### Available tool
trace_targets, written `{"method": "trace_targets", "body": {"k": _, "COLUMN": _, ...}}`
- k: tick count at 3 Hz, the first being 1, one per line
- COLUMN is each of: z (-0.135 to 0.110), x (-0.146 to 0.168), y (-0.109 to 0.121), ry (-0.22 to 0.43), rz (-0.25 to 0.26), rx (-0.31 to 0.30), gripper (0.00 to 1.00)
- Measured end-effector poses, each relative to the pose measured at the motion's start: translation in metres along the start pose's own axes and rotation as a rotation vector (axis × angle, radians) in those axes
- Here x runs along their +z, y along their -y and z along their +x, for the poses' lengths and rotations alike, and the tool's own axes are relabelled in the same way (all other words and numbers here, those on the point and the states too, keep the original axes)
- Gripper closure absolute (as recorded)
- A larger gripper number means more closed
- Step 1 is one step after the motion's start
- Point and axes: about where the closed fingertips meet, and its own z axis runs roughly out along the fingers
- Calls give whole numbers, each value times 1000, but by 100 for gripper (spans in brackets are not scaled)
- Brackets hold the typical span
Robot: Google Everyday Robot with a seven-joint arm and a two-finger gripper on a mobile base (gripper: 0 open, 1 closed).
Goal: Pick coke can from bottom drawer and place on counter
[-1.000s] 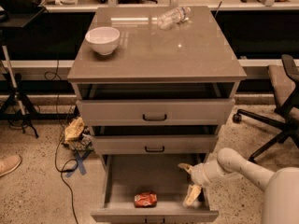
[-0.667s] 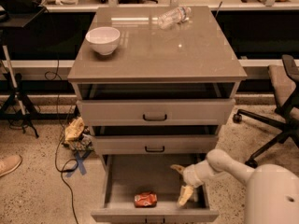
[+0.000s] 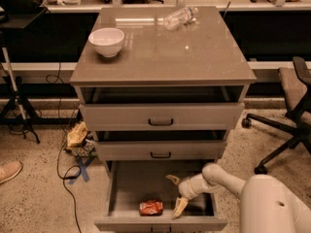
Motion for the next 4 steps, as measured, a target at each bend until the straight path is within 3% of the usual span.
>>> {"method": "trace_targets", "body": {"k": 1, "z": -9, "x": 19, "y": 15, "ry": 38, "rz": 58, "rx": -11, "gripper": 0}}
{"method": "trace_targets", "body": {"k": 2, "z": -10, "x": 29, "y": 16, "ry": 41, "rz": 53, "rx": -24, "gripper": 0}}
{"method": "trace_targets", "body": {"k": 4, "z": -27, "x": 56, "y": 39, "ry": 16, "rz": 73, "rx": -133, "gripper": 0}}
